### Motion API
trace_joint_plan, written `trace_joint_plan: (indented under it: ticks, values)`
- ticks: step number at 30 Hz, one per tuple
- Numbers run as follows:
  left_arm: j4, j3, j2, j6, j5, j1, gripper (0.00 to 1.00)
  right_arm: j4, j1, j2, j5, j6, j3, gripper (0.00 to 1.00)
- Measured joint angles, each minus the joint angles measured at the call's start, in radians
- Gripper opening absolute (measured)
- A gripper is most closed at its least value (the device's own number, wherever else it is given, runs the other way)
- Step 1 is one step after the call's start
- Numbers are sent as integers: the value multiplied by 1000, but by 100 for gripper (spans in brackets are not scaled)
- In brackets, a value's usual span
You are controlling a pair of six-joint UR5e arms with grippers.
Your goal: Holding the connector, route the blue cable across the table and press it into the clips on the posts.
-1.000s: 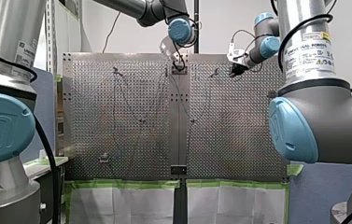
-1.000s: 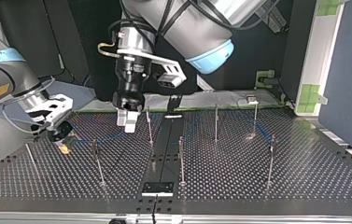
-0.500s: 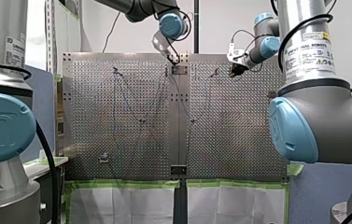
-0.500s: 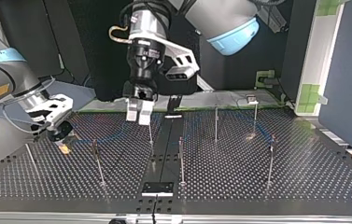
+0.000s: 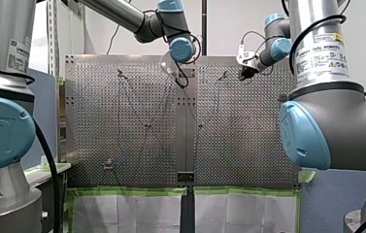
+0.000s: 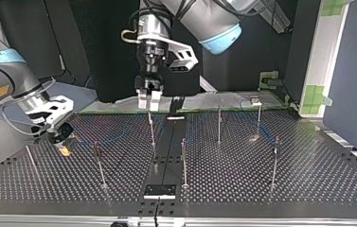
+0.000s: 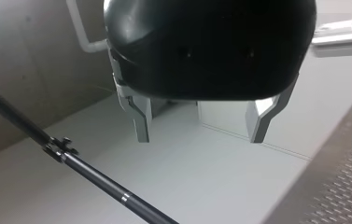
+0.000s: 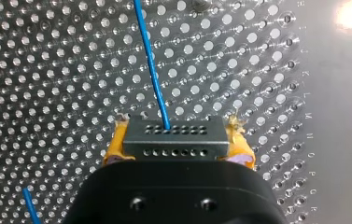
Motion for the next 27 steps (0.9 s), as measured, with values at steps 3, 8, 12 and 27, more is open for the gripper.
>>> trace_joint_plan:
  ticks: [3,8,12,27]
  values:
    - [27,-27,-27,-14,-1,0,100,0,0,0,0,0,0,0]
    - [73,-73,-72,-16,1,-1,100,0,0,-1,0,-1,0,0]
    - [108,-109,-72,-11,3,-2,100,1,0,0,0,-1,0,0]
    - [243,-243,-7,-15,17,9,100,-1,0,0,1,-2,0,0]
